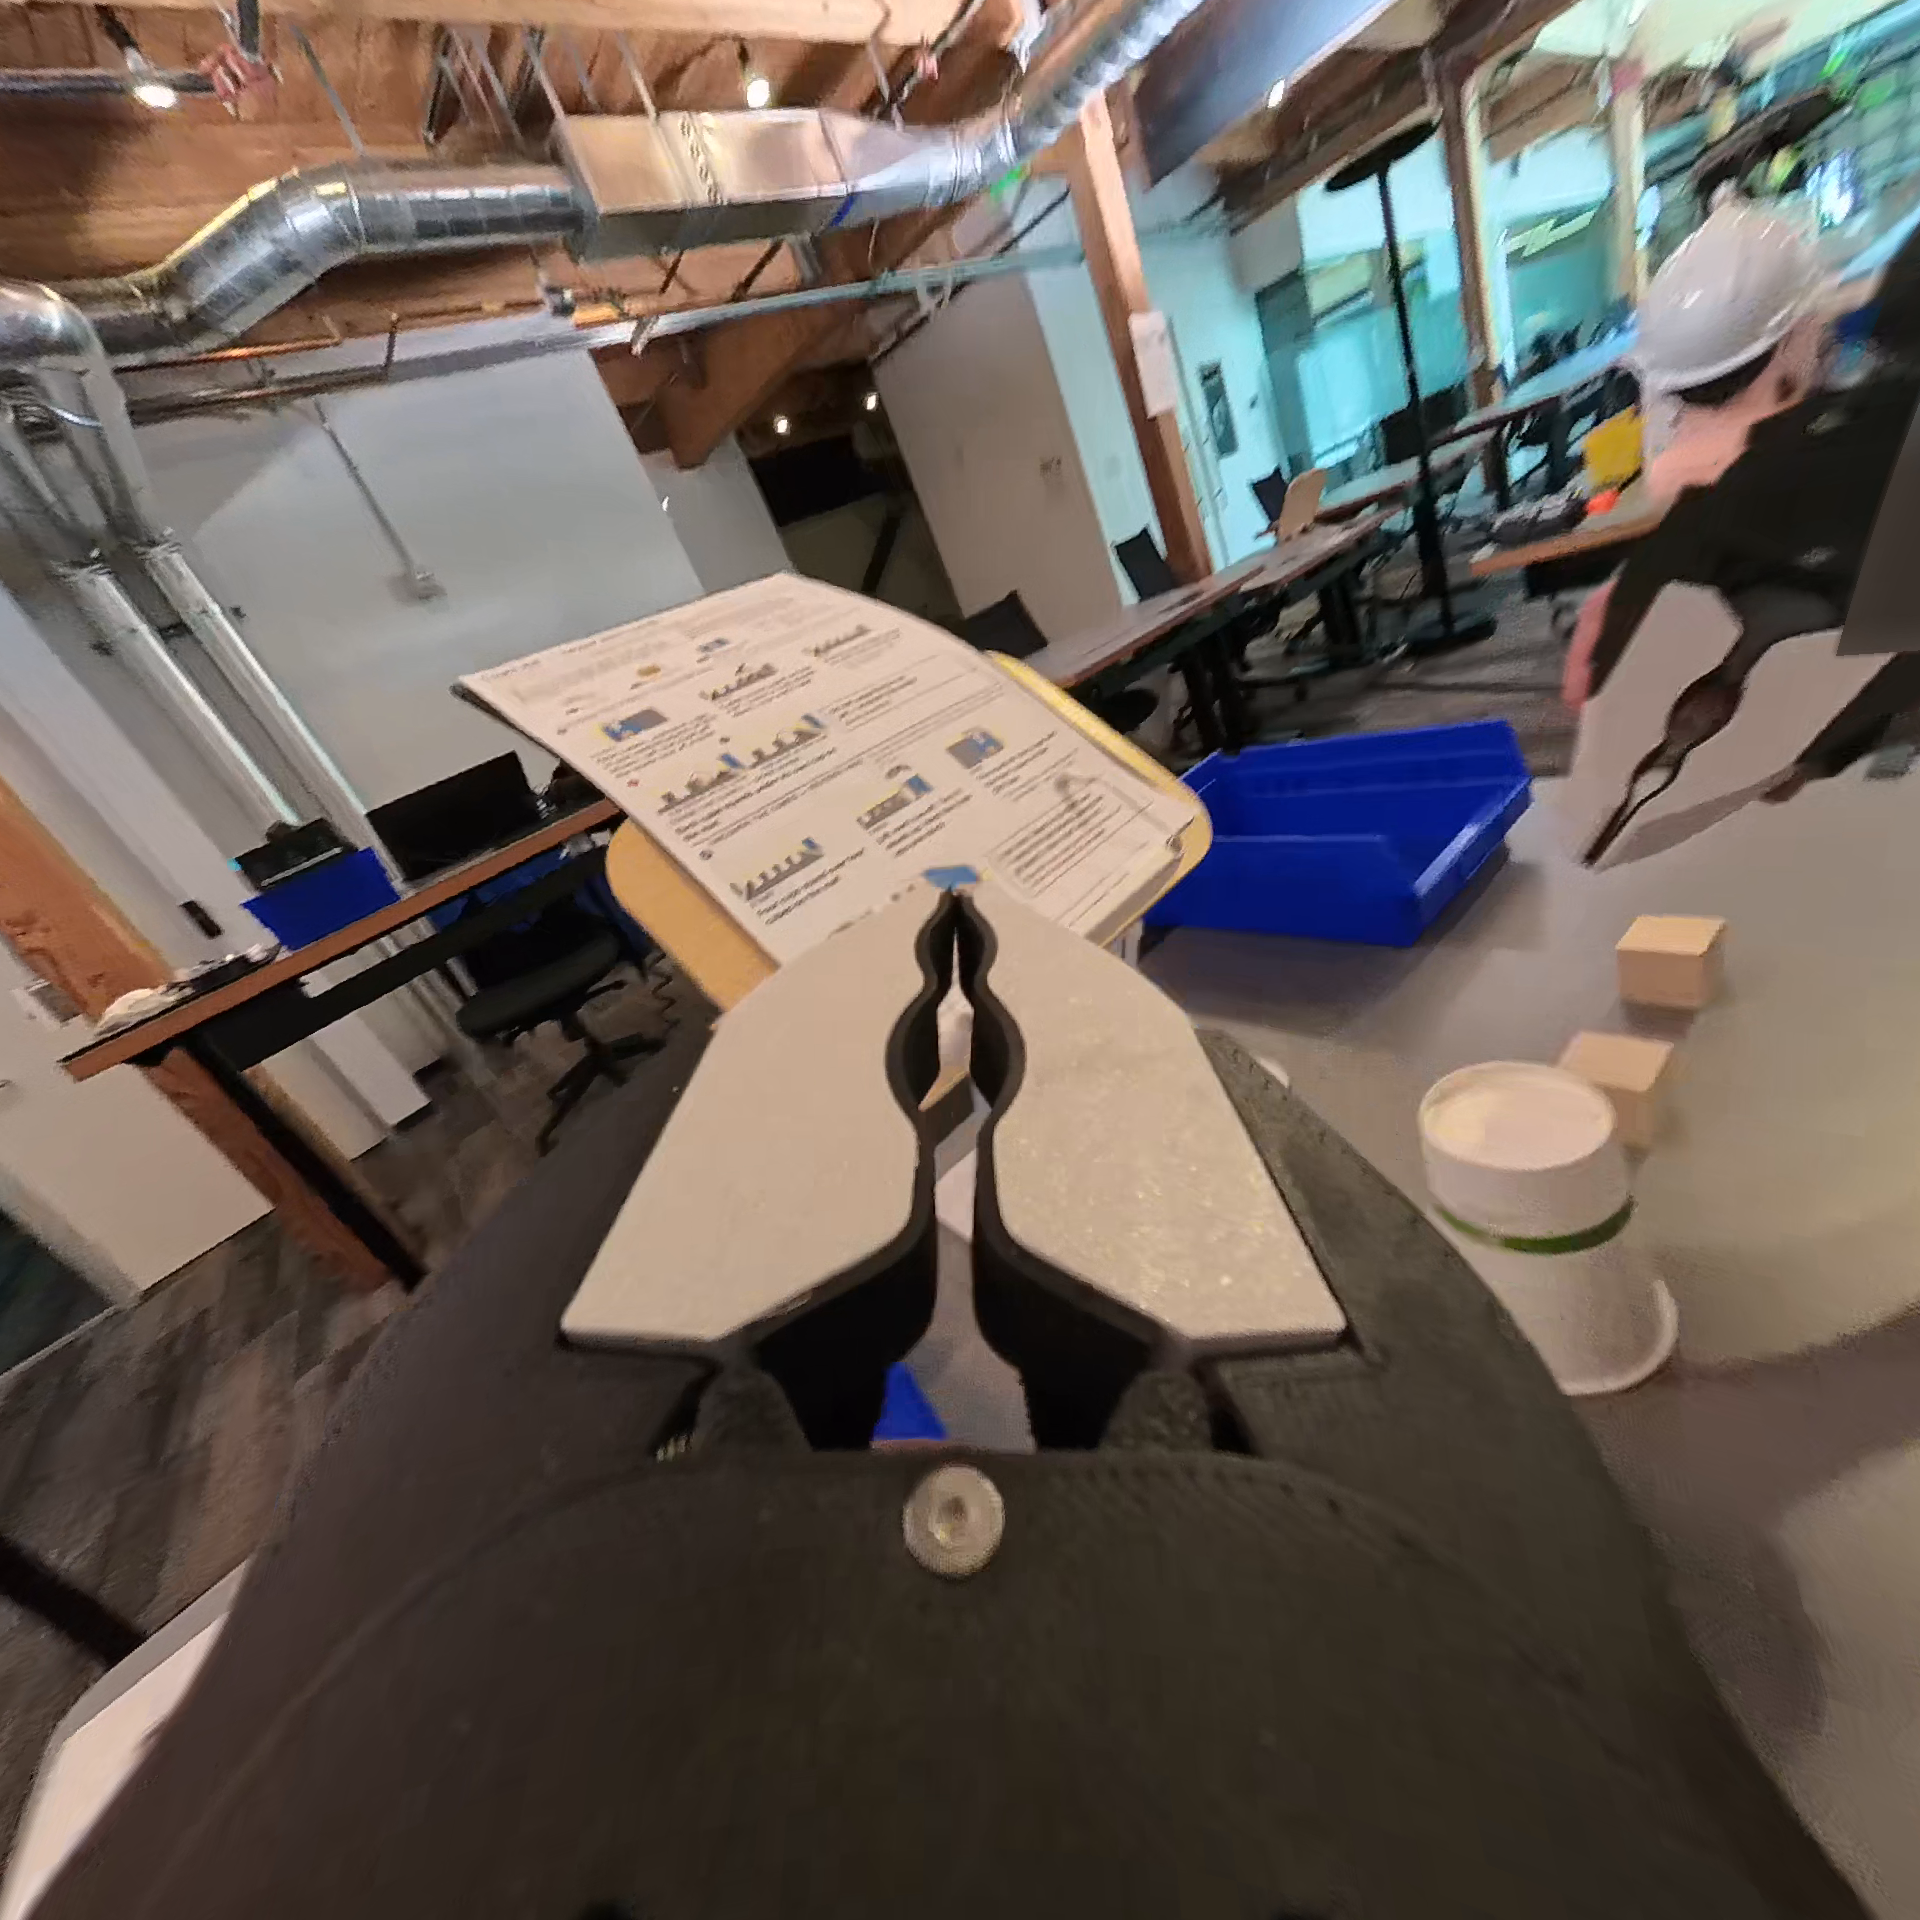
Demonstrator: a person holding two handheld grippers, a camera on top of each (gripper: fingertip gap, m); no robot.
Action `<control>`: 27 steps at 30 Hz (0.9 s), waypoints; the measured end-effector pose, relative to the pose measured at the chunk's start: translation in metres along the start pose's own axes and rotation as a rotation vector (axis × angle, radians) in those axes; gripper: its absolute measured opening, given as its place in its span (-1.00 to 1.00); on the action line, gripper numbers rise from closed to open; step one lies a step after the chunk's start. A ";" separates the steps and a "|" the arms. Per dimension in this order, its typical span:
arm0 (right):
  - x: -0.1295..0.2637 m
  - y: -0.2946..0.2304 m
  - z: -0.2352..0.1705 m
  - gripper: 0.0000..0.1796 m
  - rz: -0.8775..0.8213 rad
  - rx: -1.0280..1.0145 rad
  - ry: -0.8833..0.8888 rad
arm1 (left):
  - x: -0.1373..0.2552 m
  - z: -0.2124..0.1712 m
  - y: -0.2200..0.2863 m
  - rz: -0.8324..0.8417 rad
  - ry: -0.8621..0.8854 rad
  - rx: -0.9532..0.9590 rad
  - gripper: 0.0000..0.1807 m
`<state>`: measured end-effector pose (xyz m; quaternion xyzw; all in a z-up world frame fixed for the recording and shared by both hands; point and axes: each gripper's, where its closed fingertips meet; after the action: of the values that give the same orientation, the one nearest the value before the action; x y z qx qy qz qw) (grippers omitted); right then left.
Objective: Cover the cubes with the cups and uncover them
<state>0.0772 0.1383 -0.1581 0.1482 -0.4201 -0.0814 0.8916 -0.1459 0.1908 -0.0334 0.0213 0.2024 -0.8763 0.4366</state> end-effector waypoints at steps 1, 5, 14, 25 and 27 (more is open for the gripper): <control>-0.002 -0.003 -0.007 -1.00 0.006 -0.010 0.021 | -0.004 -0.008 -0.003 0.006 -0.030 -0.028 -1.00; -0.006 -0.007 -0.028 -1.00 0.003 -0.093 0.101 | -0.019 -0.043 -0.023 0.066 -0.134 -0.139 -0.97; 0.017 -0.039 -0.009 -1.00 0.052 -0.237 0.467 | -0.075 -0.126 -0.071 0.104 -0.332 -0.424 -0.67; 0.003 -0.090 -0.012 -1.00 0.107 -0.332 0.601 | -0.123 -0.229 -0.126 -0.073 -0.618 -0.625 -0.64; -0.001 -0.093 -0.010 -1.00 0.118 -0.328 0.616 | -0.130 -0.240 -0.132 -0.099 -0.656 -0.633 -0.65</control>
<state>0.0820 0.0529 -0.1954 -0.0037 -0.1204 -0.0477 0.9916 -0.2013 0.4498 -0.1817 -0.4015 0.3119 -0.7517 0.4201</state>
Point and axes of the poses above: each gripper's, where its closed fingertips meet, x back along the fingers, z out of its top, y = z × x across the jaws, and after that the axes turned 13 degrees about z, right-handed
